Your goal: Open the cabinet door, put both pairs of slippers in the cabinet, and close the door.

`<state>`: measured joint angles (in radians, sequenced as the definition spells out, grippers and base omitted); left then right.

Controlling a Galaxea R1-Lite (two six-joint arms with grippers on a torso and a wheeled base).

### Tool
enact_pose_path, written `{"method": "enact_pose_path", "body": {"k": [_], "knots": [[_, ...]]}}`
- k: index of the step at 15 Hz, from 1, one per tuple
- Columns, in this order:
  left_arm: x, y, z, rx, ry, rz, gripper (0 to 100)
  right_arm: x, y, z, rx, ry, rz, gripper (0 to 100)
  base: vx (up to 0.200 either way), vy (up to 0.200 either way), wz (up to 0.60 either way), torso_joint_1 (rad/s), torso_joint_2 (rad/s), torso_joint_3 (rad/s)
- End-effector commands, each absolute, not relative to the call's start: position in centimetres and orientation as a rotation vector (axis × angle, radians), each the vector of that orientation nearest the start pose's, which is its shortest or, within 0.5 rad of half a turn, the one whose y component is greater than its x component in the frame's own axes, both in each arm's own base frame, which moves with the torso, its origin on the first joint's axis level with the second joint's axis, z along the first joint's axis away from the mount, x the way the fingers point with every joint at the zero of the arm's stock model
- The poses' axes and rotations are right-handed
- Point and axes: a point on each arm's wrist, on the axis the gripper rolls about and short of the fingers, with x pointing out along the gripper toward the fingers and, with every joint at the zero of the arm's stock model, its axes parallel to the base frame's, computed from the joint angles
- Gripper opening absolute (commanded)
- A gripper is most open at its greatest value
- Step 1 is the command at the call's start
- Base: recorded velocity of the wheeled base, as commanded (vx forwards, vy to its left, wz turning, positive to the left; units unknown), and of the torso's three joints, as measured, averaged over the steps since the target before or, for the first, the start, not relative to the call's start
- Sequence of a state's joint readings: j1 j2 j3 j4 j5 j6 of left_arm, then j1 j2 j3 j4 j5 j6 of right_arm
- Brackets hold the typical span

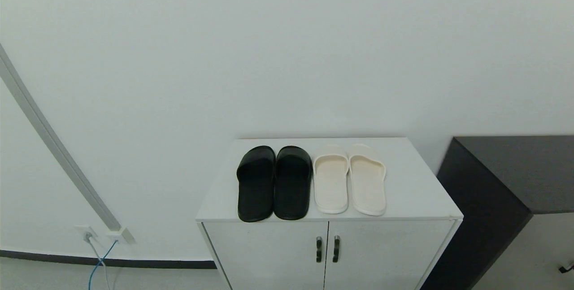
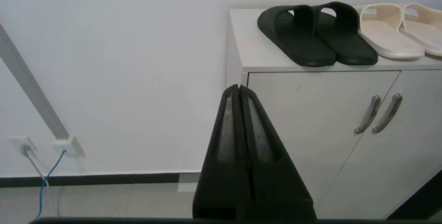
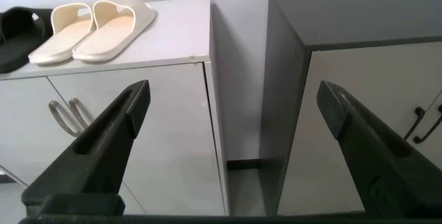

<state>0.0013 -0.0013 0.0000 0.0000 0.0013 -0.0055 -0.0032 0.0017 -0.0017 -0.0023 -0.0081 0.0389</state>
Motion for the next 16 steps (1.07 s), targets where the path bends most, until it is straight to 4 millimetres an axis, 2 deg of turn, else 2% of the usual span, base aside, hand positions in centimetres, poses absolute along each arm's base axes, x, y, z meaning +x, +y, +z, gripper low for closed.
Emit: {"method": "enact_pose_path", "body": {"k": [1, 4, 5, 6, 7, 9, 13, 16], "knots": [[-2.3, 0.0, 7.5, -0.006, 0.0, 0.003, 0, -2.3, 0.0, 7.6, 0.026, -0.002, -0.011, 100, 0.0, 0.0, 0.0, 0.0, 0.0, 0.0], [-2.3, 0.0, 7.5, -0.006, 0.0, 0.003, 0, -2.3, 0.0, 7.6, 0.02, -0.002, -0.011, 100, 0.0, 0.0, 0.0, 0.0, 0.0, 0.0], [-2.3, 0.0, 7.5, -0.006, 0.0, 0.002, 0, -2.4, 0.0, 8.1, 0.018, -0.026, -0.01, 100, 0.0, 0.0, 0.0, 0.0, 0.0, 0.0], [-2.3, 0.0, 7.5, -0.006, 0.0, 0.003, 0, -3.0, 0.0, 10.0, 0.022, -0.08, -0.004, 100, 0.0, 0.0, 0.0, 0.0, 0.0, 0.0], [-2.3, 0.0, 7.5, -0.006, 0.0, 0.002, 0, -2.9, 0.0, 10.8, 0.023, -0.052, 0.008, 100, 0.0, 0.0, 0.0, 0.0, 0.0, 0.0], [-2.3, 0.0, 7.5, -0.008, 0.0, 0.003, 0, -2.3, 0.1, 10.4, 0.019, 0.045, 0.038, 100, 0.0, 0.0, 0.0, 0.0, 0.0, 0.0], [-2.3, 0.0, 7.5, -0.008, 0.0, 0.002, 0, -0.3, 0.3, 11.5, 0.027, 0.177, 0.127, 100, 0.0, 0.0, 0.0, 0.0, 0.0, 0.0], [-2.3, 0.0, 7.5, -0.005, 0.0, 0.0, 0, 3.5, 0.5, 13.0, 0.037, 0.265, 0.191, 100, 0.0, 0.0, 0.0, 0.0, 0.0, 0.0]]}}
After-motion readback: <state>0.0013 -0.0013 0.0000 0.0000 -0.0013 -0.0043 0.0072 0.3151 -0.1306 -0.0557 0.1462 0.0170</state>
